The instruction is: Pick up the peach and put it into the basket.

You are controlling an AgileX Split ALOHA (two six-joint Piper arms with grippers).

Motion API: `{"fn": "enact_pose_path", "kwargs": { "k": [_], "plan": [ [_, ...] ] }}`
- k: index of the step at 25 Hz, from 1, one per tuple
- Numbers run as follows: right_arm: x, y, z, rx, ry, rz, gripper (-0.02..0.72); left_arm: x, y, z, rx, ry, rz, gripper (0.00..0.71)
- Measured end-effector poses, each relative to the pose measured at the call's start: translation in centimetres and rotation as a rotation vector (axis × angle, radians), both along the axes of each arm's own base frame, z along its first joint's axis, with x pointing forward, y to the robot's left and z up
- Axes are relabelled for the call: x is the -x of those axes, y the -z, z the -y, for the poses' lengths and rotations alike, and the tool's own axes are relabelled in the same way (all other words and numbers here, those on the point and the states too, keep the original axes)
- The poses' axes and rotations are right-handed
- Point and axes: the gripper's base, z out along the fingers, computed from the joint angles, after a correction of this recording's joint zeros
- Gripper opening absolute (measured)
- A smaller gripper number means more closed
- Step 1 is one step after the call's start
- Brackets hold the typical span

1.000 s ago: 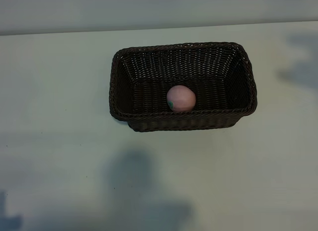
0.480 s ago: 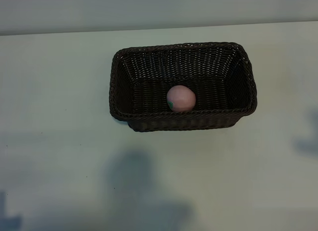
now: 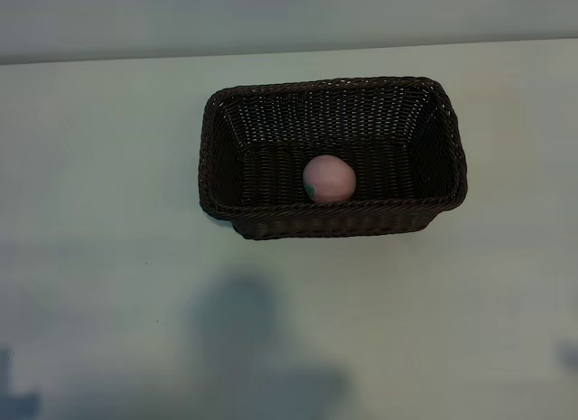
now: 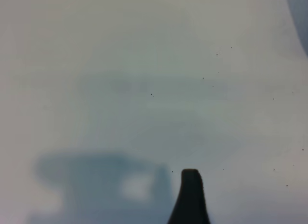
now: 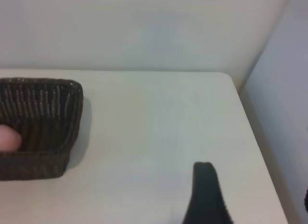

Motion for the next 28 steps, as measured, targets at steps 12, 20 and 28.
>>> {"fn": "enact_pose_path", "kwargs": {
  "k": [12,20,28],
  "plan": [
    [-0.3,6.7,0.0,-0.016,0.005,-0.074,0.486,0.0,0.0,0.0,0.0,0.0,0.0,0.593],
    [-2.2,9.9,0.2,-0.023,-0.005,-0.198,0.485,0.0,0.0,0.0,0.0,0.0,0.001,0.593],
    [-3.5,11.6,0.3,0.003,-0.017,-0.232,0.485,0.0,0.0,0.0,0.0,0.0,0.001,0.593]
  ]
}}
